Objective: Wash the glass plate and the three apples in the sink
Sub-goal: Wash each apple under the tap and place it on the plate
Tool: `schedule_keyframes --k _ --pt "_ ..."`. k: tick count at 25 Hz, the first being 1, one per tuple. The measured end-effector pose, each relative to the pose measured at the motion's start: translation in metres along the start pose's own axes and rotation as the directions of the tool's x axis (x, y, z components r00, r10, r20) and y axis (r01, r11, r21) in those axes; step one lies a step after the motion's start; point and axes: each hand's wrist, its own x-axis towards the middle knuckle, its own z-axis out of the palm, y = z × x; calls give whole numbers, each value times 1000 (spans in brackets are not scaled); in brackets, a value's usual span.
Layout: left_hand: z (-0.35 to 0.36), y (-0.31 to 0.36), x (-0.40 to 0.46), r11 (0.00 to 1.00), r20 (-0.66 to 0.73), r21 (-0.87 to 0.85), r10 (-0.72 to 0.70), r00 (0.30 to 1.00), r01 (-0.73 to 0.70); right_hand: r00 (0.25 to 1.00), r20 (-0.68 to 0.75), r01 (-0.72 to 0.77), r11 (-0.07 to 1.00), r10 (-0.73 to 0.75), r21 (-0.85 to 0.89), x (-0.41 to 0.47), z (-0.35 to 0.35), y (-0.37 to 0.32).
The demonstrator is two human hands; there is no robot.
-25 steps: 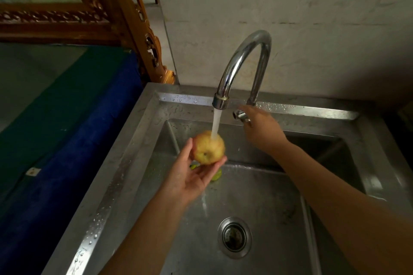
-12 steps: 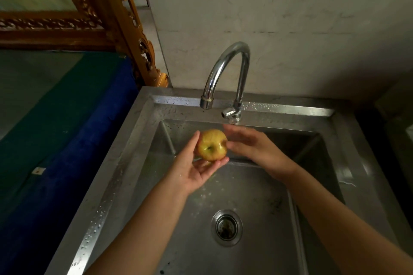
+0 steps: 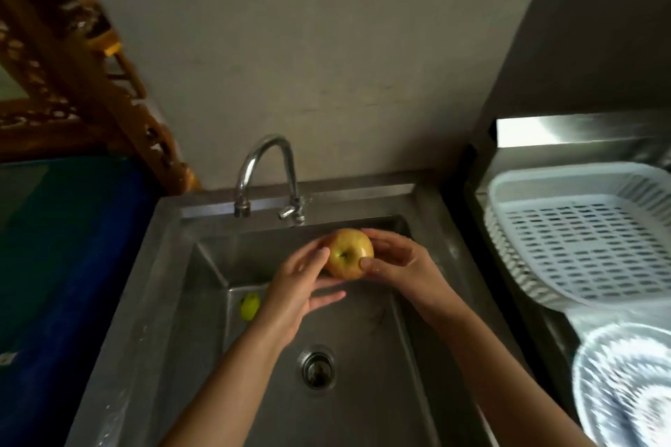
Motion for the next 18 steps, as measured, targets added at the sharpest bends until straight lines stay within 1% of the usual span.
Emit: schedule_keyframes --k 3,6,8,10,12,14,16,18 --pt "59 -6 -19 996 108 80 30 994 -39 982 -191 10 998 0 56 -55 -36 -17" --pt "125 -27 -35 989 275 145 -20 961 -21 922 -387 27 999 -18 19 -122 -84 -27" --pt "168 -45 -44 976 398 215 -70 915 -19 852 -524 15 1000 -8 10 -167 -115 -29" --pt "214 -63 -51 957 498 290 -139 856 -14 757 -654 -28 999 6 -23 -207 -144 -26" --pt "253 -81 -56 928 543 373 -205 814 -15 675 -737 -76 997 35 -23 -239 -167 -19" --pt "284 -99 -58 897 548 441 -253 797 -18 620 -779 -117 993 94 26 -259 -187 -11" --pt "304 -113 -58 863 536 506 -298 790 -18 588 -797 -153 987 137 57 -269 -204 -1" --pt "316 -124 -54 826 515 564 -342 786 -10 572 -802 -186 980 171 76 -273 -217 7"
